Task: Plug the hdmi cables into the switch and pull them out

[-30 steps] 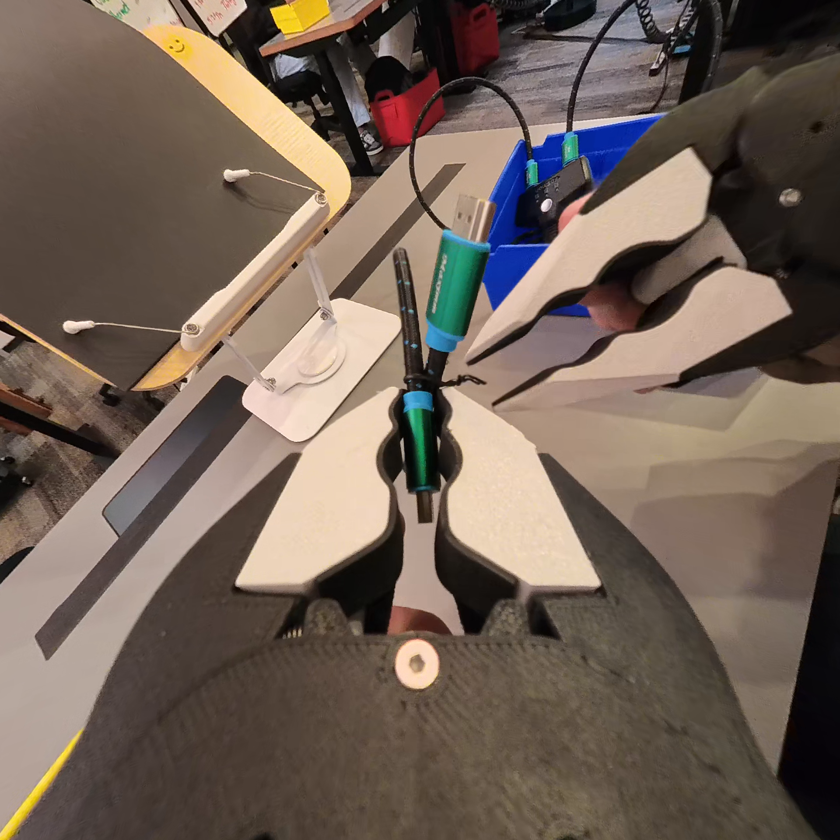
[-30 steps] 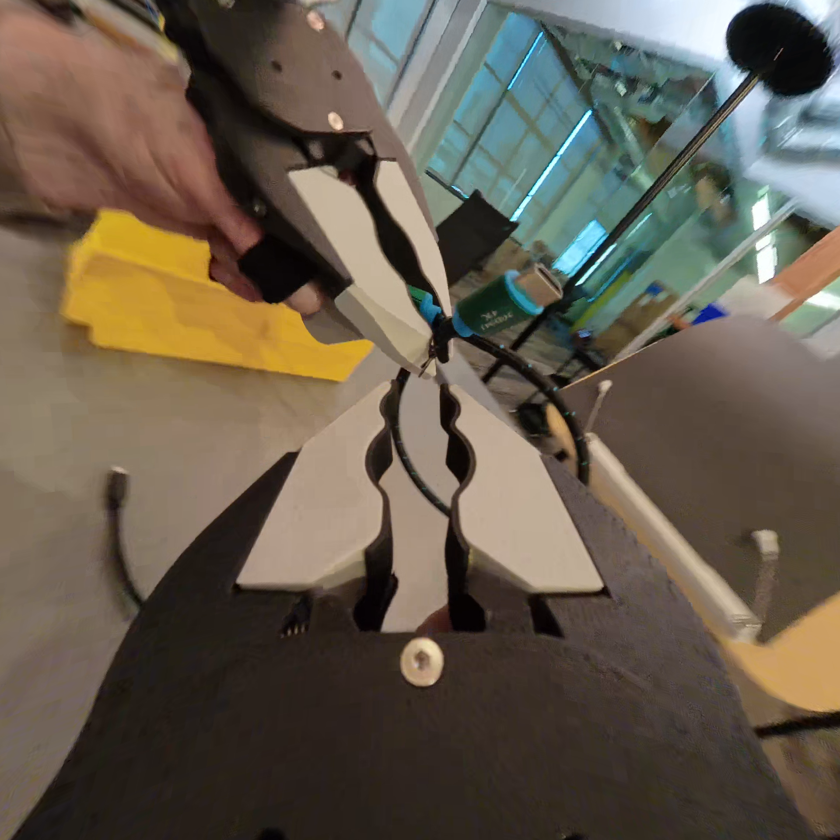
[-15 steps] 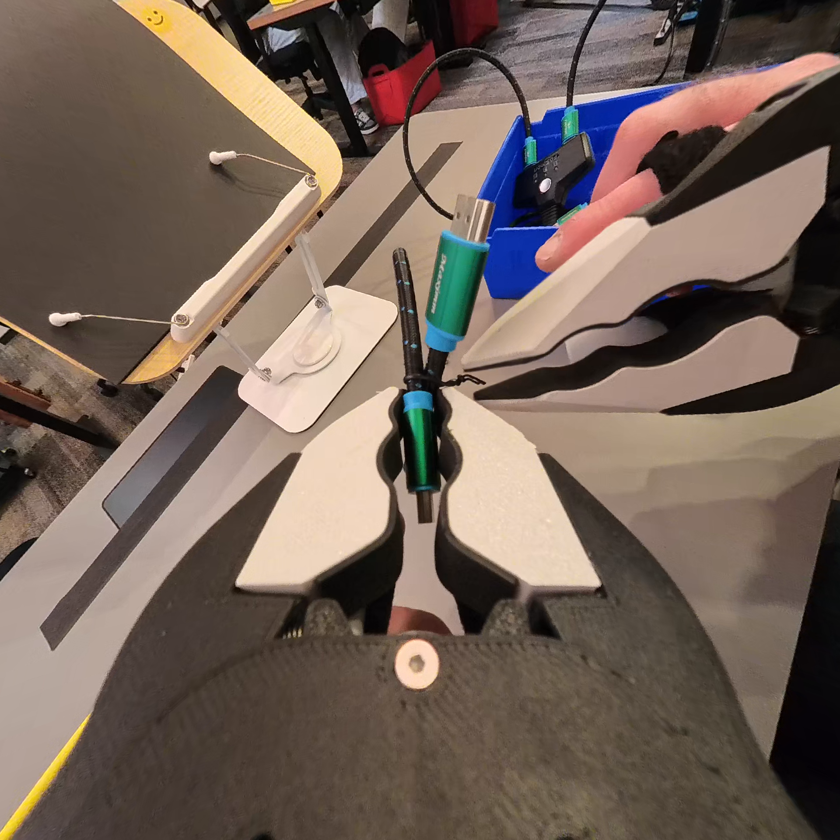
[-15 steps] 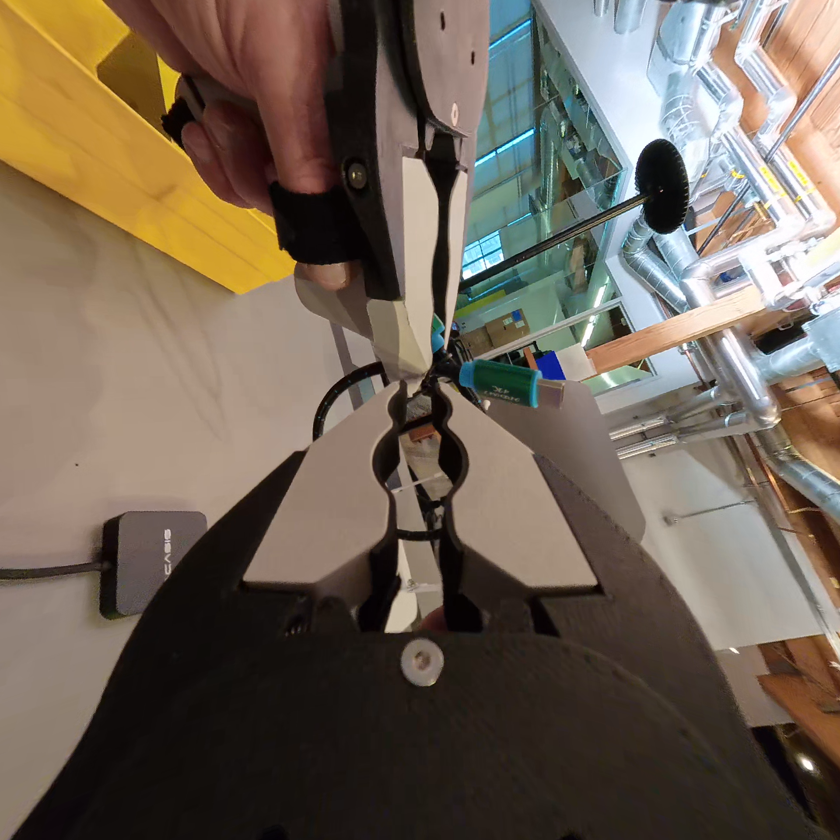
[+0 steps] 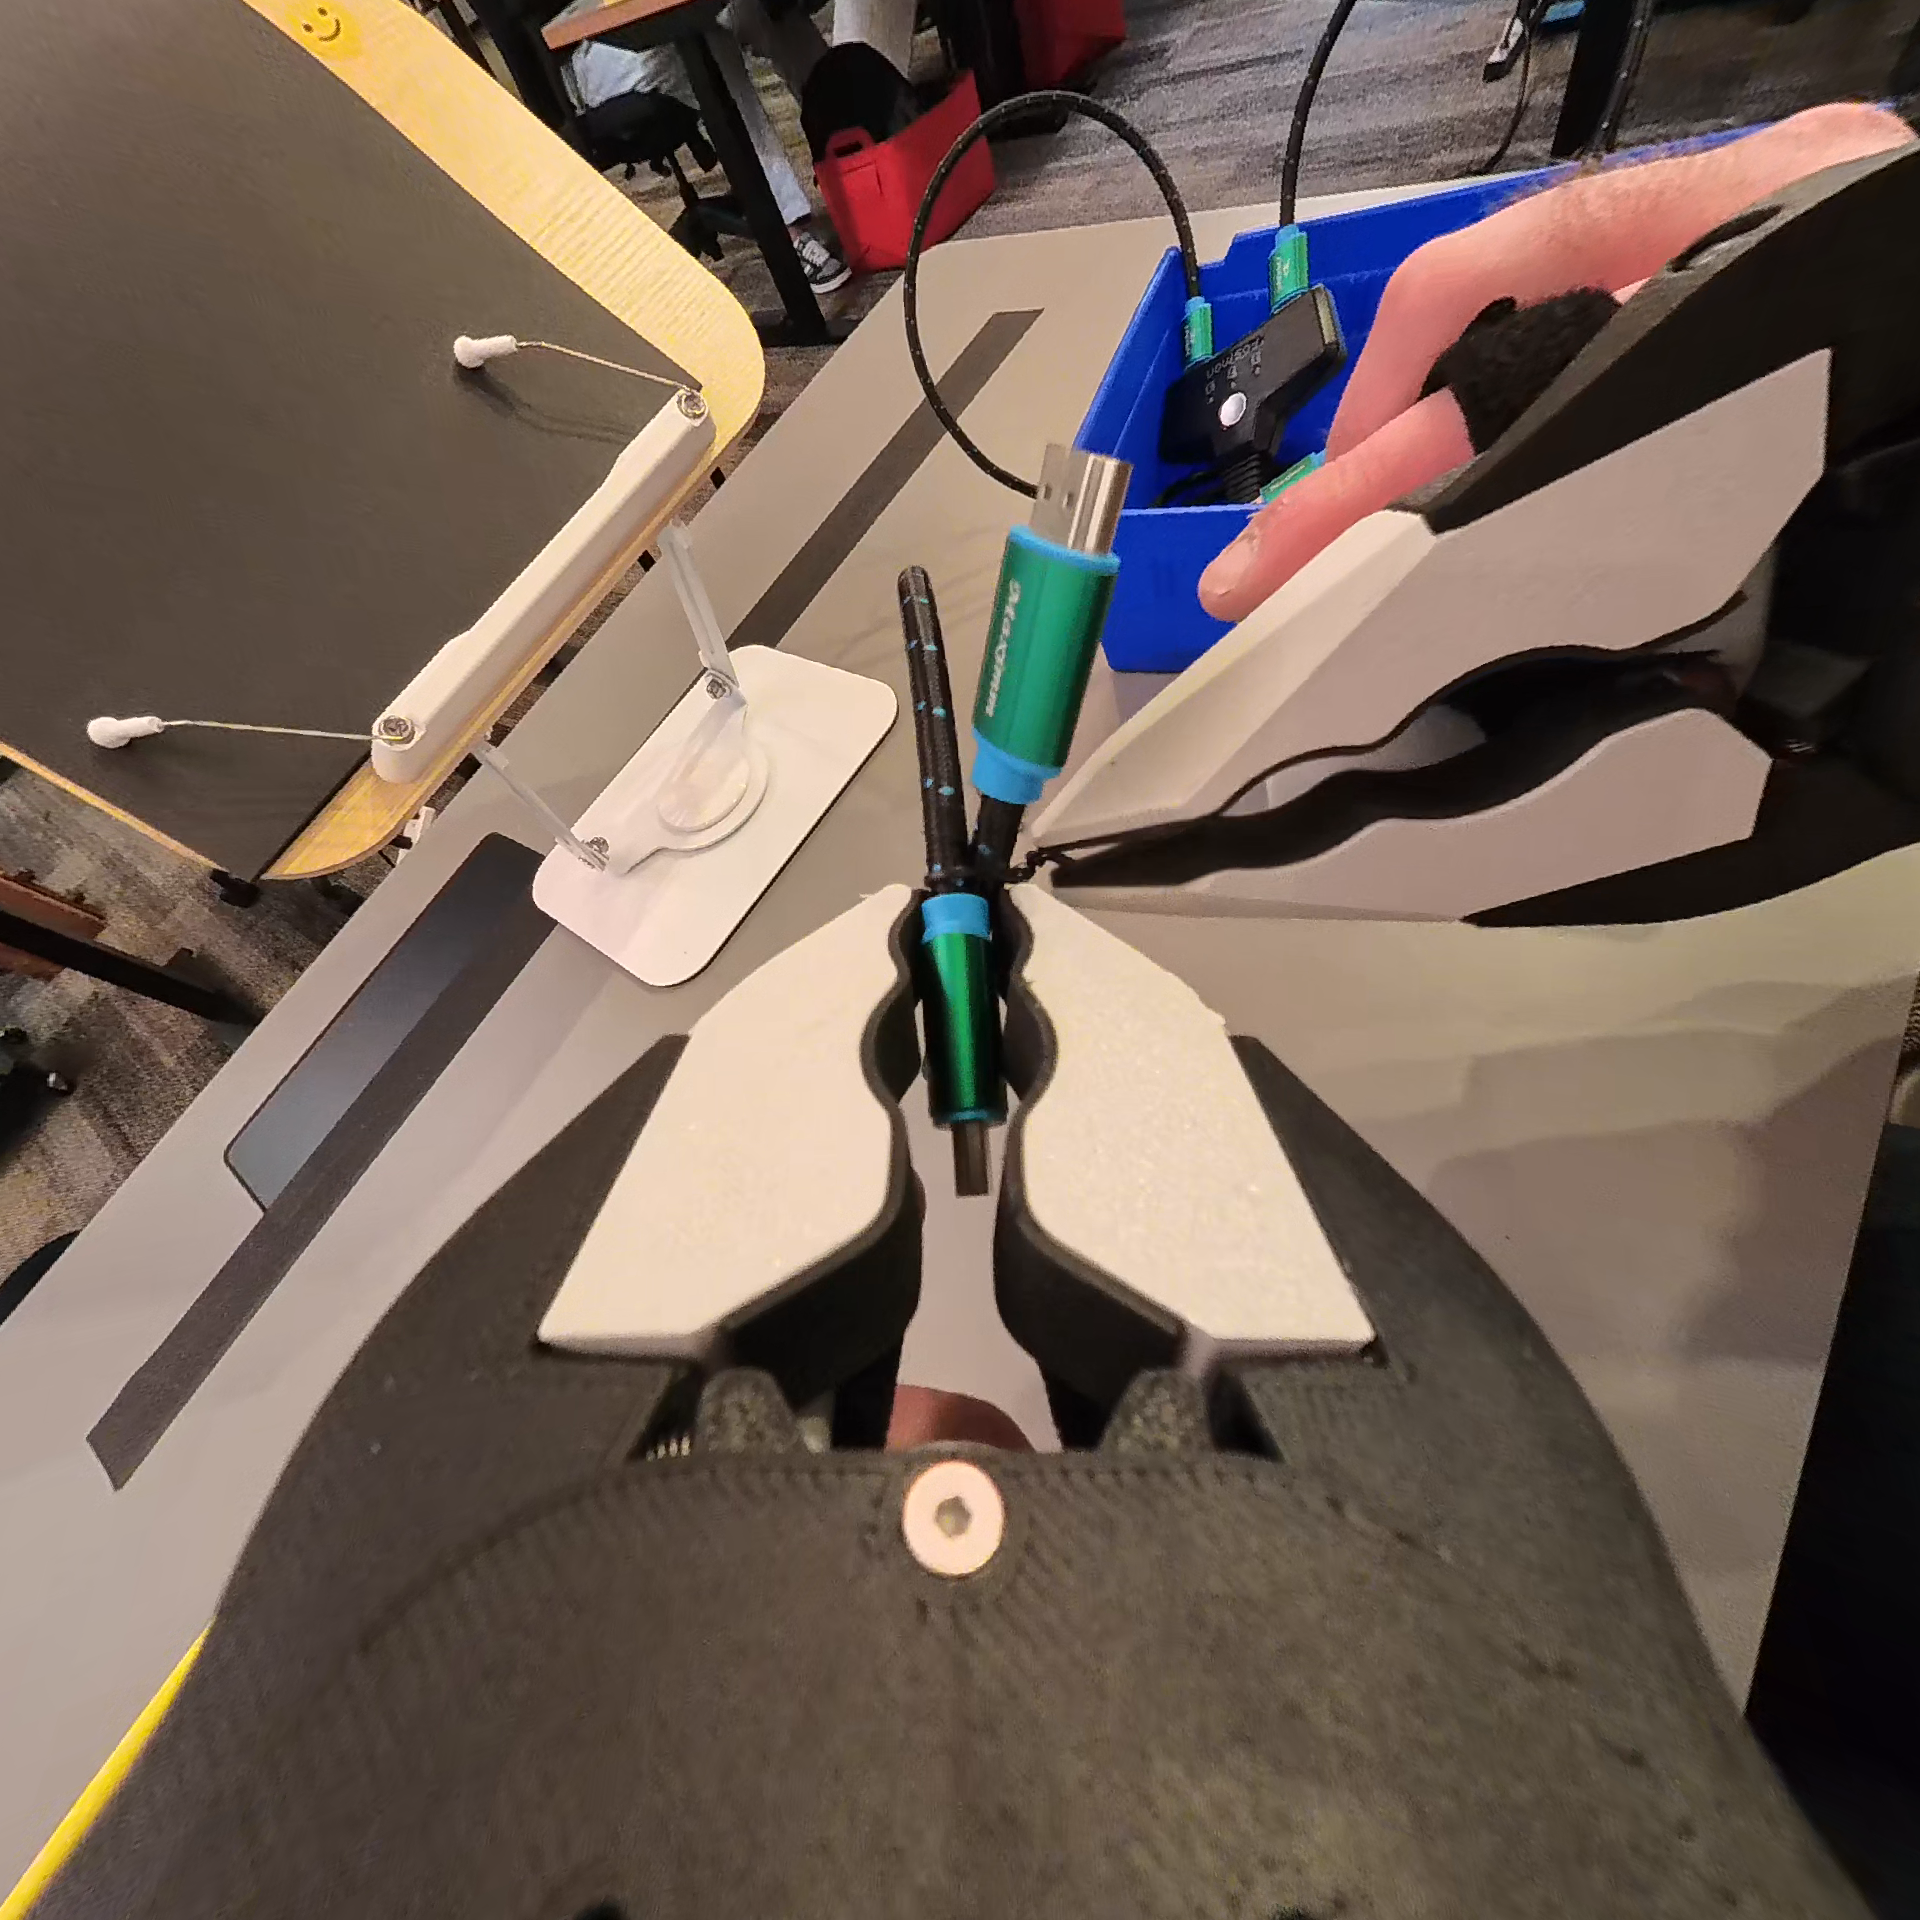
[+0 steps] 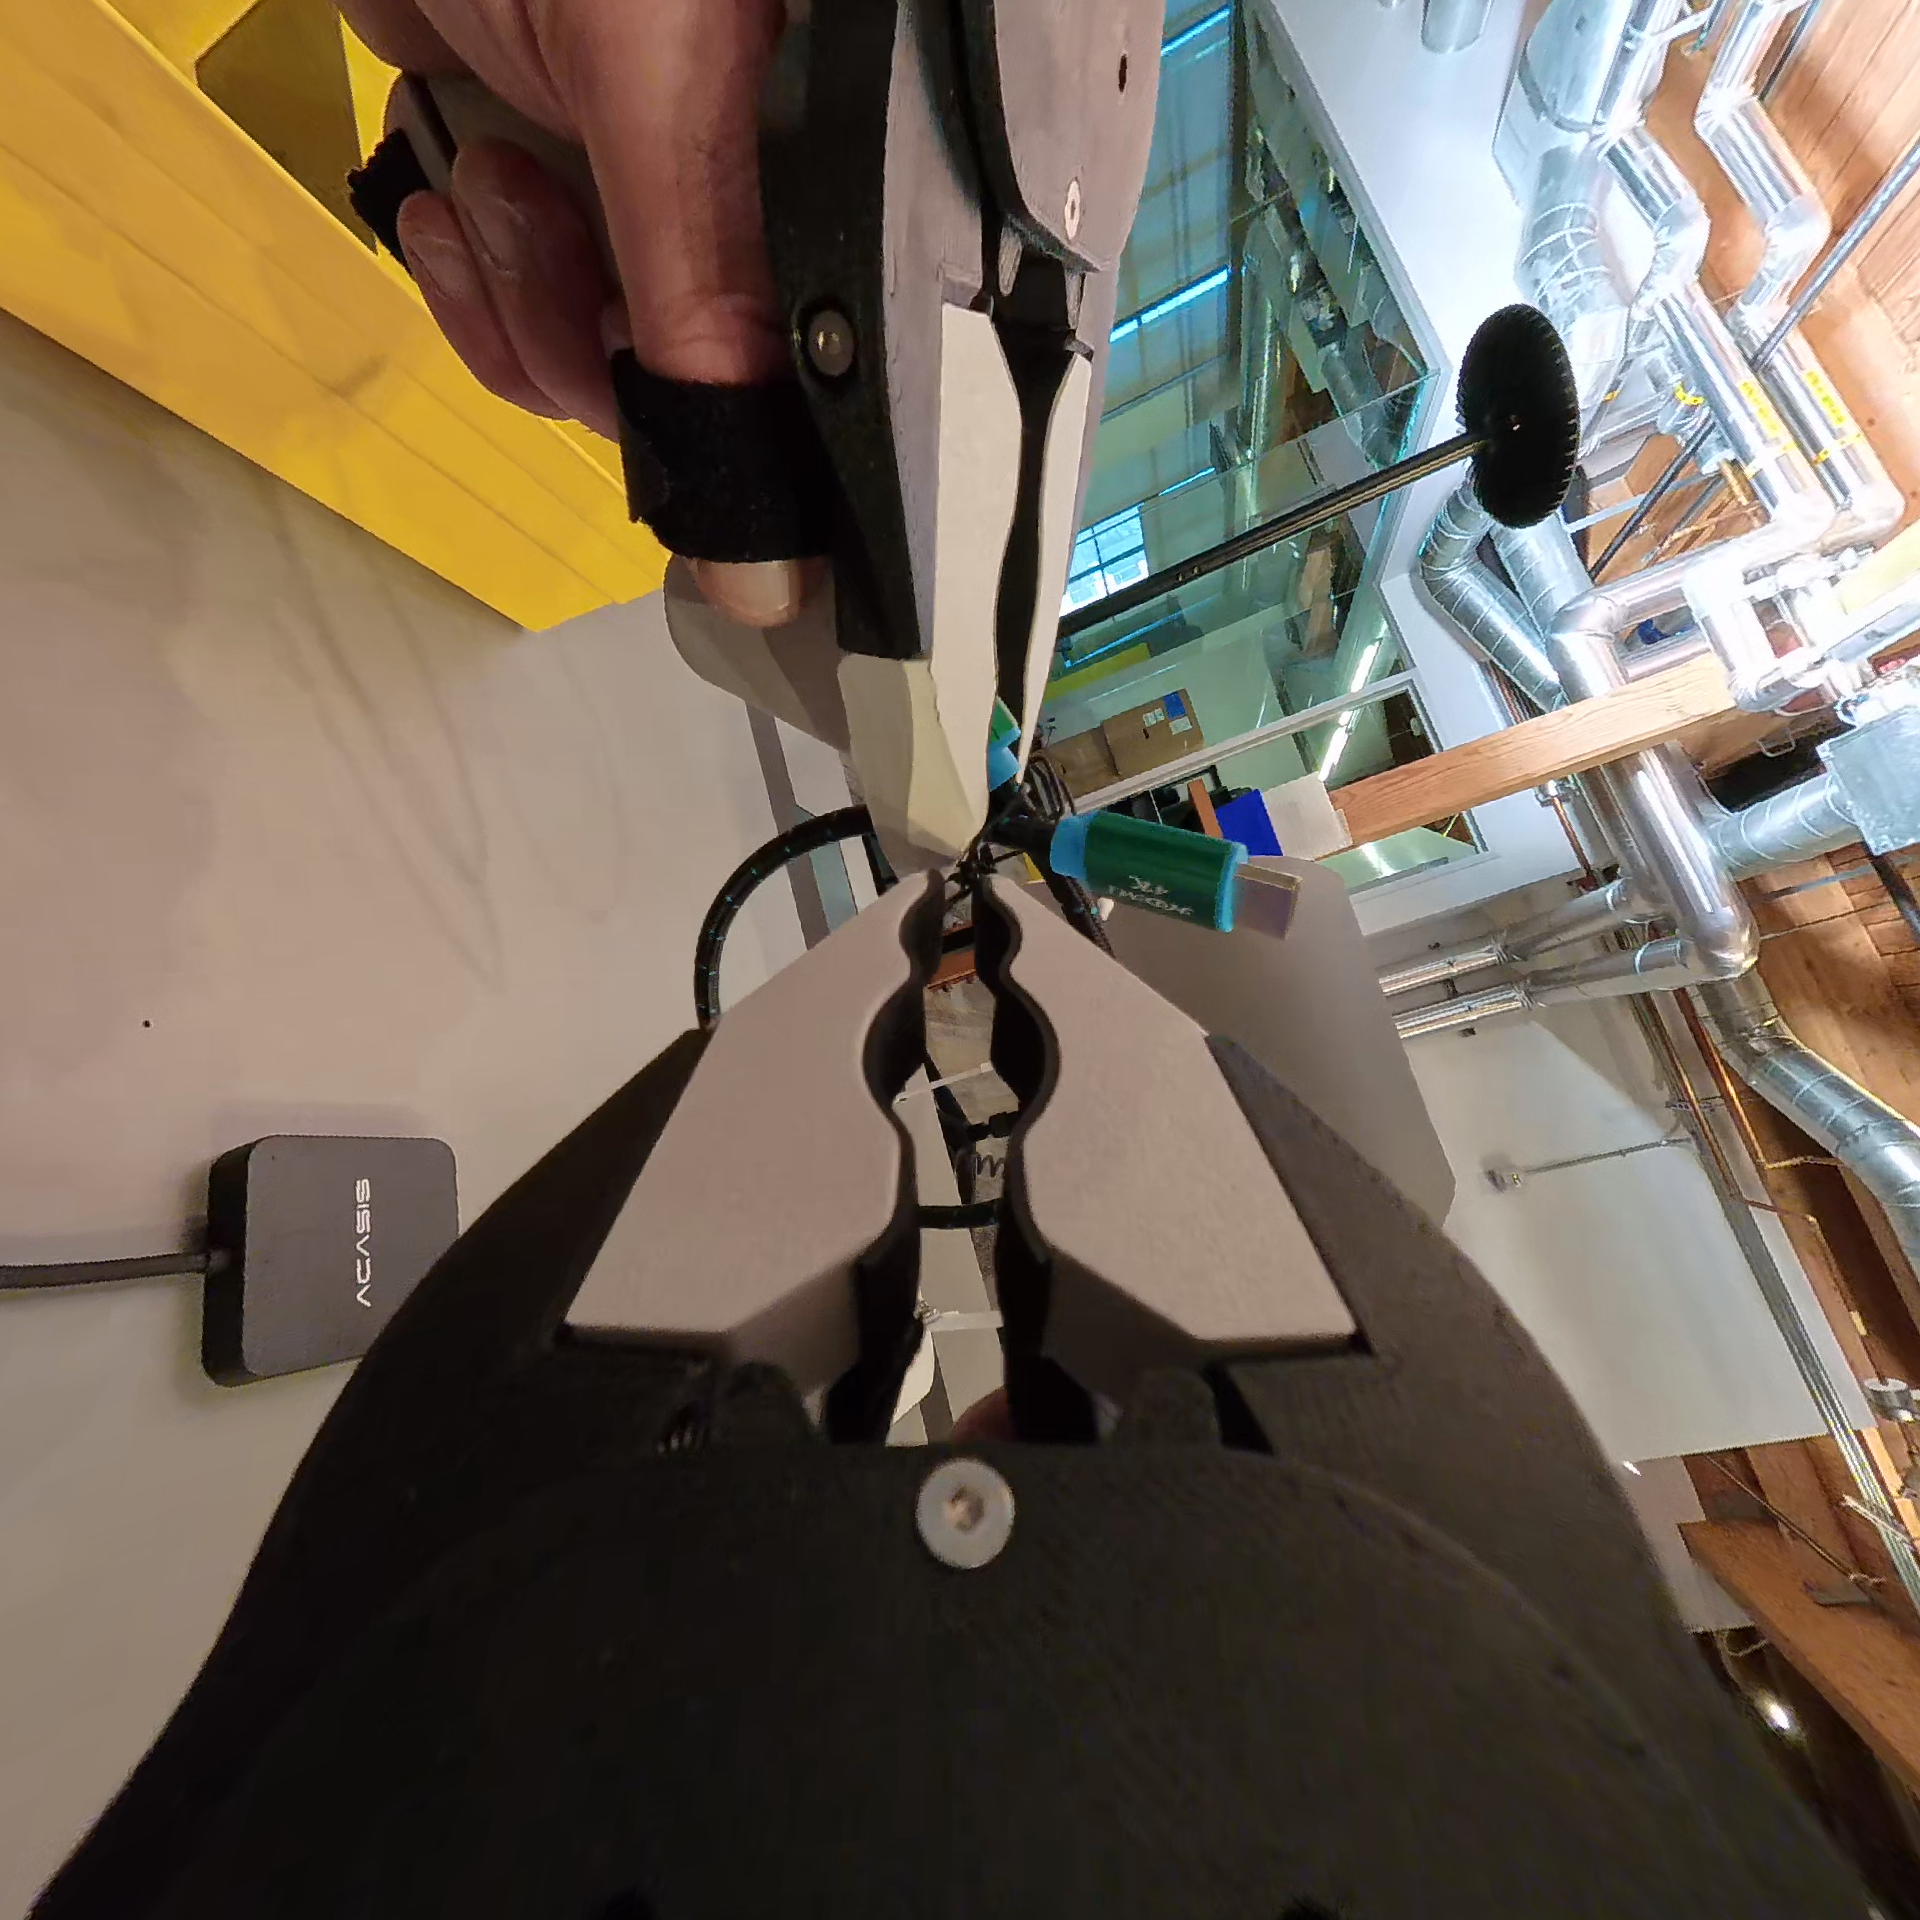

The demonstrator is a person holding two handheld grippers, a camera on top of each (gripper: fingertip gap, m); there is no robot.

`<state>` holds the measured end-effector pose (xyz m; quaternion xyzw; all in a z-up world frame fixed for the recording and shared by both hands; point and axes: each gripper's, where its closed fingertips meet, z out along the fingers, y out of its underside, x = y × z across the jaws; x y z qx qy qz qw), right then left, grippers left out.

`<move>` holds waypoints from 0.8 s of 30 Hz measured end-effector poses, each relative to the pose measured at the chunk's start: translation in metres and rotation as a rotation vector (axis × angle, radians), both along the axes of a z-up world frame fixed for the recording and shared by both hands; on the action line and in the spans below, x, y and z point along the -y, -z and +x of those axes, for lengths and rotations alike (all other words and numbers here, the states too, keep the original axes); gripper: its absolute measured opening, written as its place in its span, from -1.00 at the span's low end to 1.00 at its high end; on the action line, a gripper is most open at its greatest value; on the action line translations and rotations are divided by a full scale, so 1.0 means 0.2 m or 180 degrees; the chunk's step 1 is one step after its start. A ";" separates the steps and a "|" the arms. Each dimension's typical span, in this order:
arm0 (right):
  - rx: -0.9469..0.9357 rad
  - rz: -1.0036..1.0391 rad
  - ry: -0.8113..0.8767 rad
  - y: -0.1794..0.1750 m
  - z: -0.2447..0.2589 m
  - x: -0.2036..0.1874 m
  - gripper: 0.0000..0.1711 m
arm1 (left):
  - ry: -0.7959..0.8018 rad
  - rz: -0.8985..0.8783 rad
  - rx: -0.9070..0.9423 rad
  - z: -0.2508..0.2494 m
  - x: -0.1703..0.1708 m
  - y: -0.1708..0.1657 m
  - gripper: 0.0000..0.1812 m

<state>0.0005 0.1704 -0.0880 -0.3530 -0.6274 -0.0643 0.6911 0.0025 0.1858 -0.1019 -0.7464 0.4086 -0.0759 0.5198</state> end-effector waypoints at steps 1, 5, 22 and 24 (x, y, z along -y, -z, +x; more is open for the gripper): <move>0.0000 -0.0007 0.0003 0.00 0.00 0.00 -0.99 | 0.0002 0.0002 -0.0002 0.00 0.00 0.00 -0.89; -0.0076 -0.0166 -0.0038 -0.01 0.00 0.00 -1.00 | 0.0003 0.0013 -0.0002 0.00 0.00 0.00 -0.89; -0.2115 -0.3876 -0.1524 -0.15 0.00 0.03 -1.00 | -0.0223 0.0487 -0.0009 -0.04 -0.05 -0.08 -0.89; -0.2361 -0.4195 -0.1725 -0.18 -0.01 0.05 -1.00 | -0.0330 0.0587 0.0024 -0.09 -0.07 -0.10 -0.88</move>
